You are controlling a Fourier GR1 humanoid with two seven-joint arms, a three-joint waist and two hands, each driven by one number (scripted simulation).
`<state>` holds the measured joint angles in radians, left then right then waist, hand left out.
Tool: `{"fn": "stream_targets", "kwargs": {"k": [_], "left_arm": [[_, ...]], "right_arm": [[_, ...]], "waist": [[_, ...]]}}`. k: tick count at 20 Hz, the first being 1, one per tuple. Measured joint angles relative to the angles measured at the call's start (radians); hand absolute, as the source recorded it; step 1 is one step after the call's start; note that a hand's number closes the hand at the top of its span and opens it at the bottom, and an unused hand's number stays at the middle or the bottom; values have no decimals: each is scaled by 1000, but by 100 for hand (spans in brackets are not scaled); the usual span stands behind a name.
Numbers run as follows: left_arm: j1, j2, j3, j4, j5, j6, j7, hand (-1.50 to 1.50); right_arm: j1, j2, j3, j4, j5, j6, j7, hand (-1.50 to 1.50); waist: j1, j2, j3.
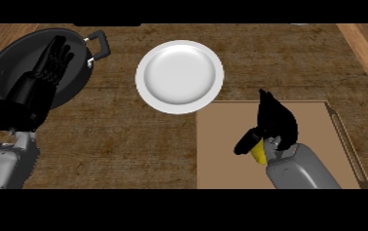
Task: Pick the lemon from the tray and place it in the plate
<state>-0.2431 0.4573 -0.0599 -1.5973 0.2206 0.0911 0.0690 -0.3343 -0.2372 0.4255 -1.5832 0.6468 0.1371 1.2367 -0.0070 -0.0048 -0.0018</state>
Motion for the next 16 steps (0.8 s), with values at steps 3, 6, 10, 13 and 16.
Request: {"fn": "stream_targets", "kwargs": {"k": [3,6,10,13,16], "left_arm": [[-3,-7,0,10,-7,-6,-7,0],[-25,-15,-2,18,-17,-4,5,0],[-32,-29,-1,19,-19,-11,14,0],[-29,-33,0,2,-26,-10,28,0],[-29,-38,10,3,-33,-10,23,0]], "right_arm": [[25,7,-13,1,7,16,-6,-150],[69,18,-18,-2,17,27,-28,-150],[108,49,-31,21,32,38,-51,-150],[144,54,-48,24,44,47,-67,-150],[162,72,-62,48,69,46,-76,-150]], "waist": [[0,2,0],[-2,2,1],[2,3,1],[3,3,1],[5,2,0]]}}
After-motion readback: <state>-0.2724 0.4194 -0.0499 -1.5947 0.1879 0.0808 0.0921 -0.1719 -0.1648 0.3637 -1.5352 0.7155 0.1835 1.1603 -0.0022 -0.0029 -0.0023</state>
